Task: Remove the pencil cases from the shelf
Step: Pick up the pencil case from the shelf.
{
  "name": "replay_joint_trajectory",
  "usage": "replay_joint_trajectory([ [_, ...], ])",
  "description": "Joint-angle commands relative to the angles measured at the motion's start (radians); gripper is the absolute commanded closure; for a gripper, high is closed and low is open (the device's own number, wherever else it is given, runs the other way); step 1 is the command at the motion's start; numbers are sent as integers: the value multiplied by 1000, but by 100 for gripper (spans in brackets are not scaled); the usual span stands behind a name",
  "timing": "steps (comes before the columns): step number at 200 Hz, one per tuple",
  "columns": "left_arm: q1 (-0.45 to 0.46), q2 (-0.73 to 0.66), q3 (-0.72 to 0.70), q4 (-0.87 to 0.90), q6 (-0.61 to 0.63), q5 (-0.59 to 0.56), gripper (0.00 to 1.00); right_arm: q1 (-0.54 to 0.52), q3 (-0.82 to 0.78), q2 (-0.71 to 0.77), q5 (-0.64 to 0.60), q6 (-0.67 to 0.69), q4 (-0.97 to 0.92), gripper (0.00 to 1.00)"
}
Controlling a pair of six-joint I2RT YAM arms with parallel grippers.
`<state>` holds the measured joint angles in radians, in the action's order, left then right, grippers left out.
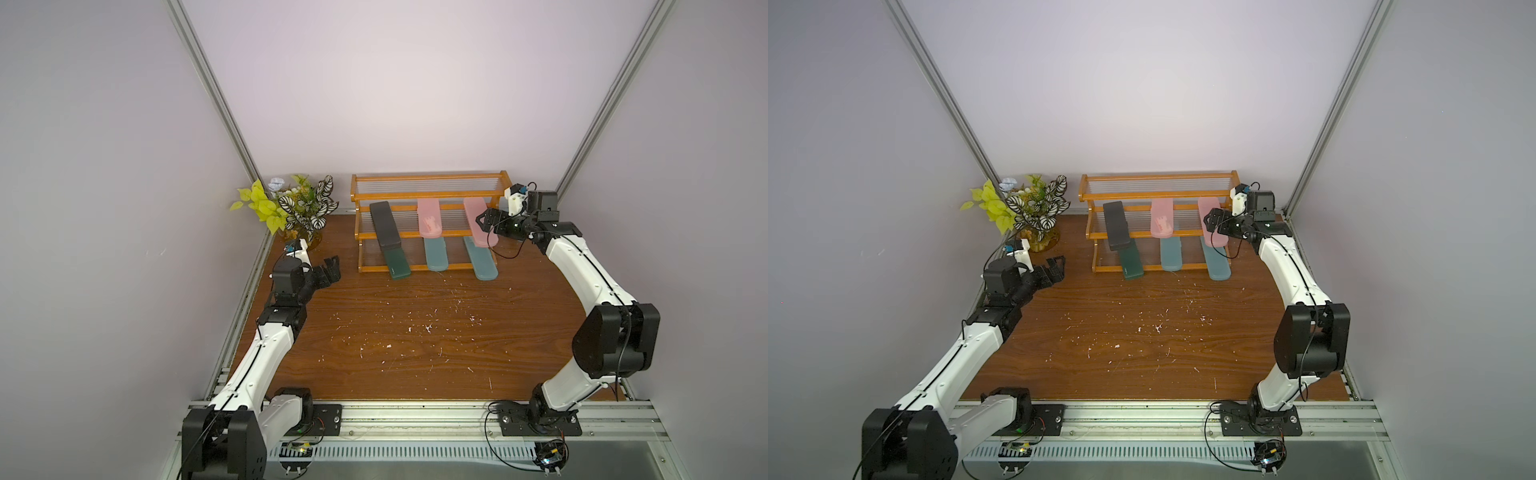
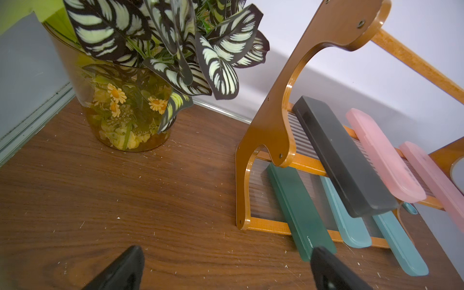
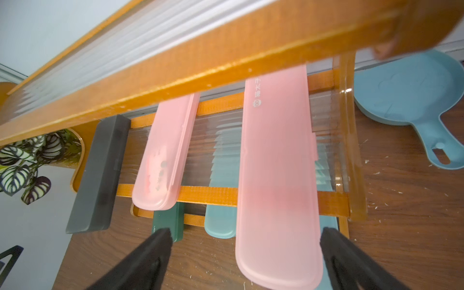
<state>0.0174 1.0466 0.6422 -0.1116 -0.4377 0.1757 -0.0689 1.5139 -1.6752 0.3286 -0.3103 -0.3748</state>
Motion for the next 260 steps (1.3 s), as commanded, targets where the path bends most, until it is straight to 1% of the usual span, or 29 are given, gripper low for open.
replay_joint_trajectory([
  [1,-11,5,8,-15,1,13,2,3,46,-10,23,-14,-27,1],
  [22,-11,9,7,-24,0,14,2,1,42,-14,-5,-5,-17,1],
  [28,-11,10,5,-26,-2,13,2,1,40,-13,-42,1,-13,1],
  [48,-11,16,4,-28,-6,12,2,-1,16,-7,-78,24,15,1],
  [95,-11,31,3,-42,-10,8,2,-9,-4,-25,-88,47,34,1],
  [132,-11,43,3,-52,-20,10,2,-37,-39,-21,-118,73,79,1],
  [175,-11,46,4,-50,-21,9,2,-62,-44,-34,-143,95,96,1],
  [196,-11,46,4,-45,-21,5,2,-81,-47,-35,-188,114,109,2],
  [226,-11,43,4,-42,-22,4,2,-105,-40,-46,-286,129,114,1],
  [260,-11,43,4,-36,-22,4,2,-108,-15,-71,-331,125,97,1],
])
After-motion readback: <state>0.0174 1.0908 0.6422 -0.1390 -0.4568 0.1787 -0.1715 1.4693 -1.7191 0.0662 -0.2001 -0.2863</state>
